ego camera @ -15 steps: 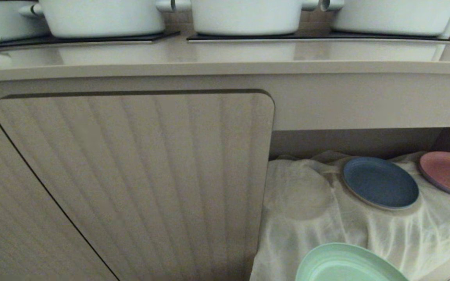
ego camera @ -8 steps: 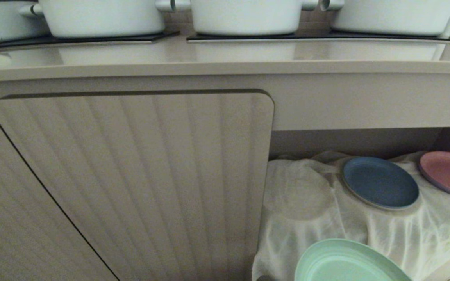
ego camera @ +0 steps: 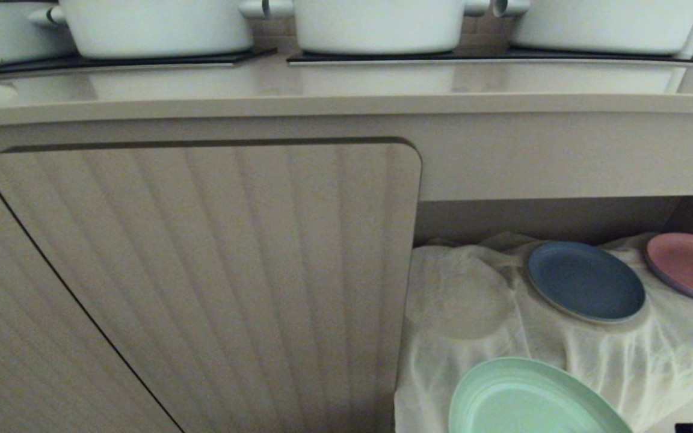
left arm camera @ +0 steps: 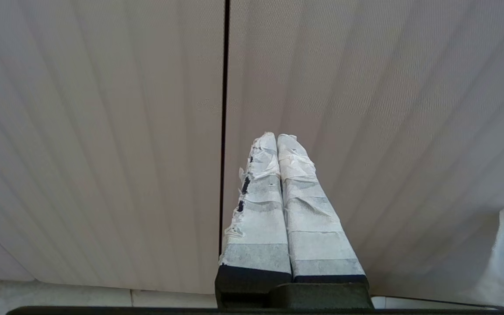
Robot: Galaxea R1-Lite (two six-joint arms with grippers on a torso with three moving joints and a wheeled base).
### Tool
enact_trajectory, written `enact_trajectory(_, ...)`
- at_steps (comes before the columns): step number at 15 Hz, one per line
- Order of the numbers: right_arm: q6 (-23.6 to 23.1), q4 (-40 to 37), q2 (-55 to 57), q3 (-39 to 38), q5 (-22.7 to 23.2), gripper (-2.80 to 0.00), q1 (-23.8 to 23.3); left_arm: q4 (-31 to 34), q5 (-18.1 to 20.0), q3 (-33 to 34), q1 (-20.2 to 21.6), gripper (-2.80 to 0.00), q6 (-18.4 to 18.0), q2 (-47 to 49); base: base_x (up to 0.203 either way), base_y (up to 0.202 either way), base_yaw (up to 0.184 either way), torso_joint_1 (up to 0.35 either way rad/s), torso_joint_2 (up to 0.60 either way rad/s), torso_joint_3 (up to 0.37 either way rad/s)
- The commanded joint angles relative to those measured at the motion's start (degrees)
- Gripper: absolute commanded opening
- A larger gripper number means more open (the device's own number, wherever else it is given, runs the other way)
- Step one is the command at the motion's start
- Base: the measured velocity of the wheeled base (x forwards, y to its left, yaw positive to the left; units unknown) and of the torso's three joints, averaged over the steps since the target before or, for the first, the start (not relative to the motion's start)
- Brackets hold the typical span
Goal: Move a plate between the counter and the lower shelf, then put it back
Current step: Put the plate in the cupboard
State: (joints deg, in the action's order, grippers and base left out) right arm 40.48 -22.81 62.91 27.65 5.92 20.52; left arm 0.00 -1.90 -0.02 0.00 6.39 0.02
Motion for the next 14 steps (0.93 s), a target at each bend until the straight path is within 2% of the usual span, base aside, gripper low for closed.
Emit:
enact_trajectory(1,0.2,0.6,1.2,-0.3,0.1,-2.8,-0.4,0.0,0.0,0.0,0.0,-2.8,0.0,0.0,0.0,0.0,0.0,0.0,0.0,0.0)
enact_trajectory(14,-0.1,7.7,5.6,-0.4,0.1,-2.8,-5.6,0.0,0.0,0.0,0.0,-2.8,0.0,0.0,0.0,0.0,0.0,0.0,0.0,0.0)
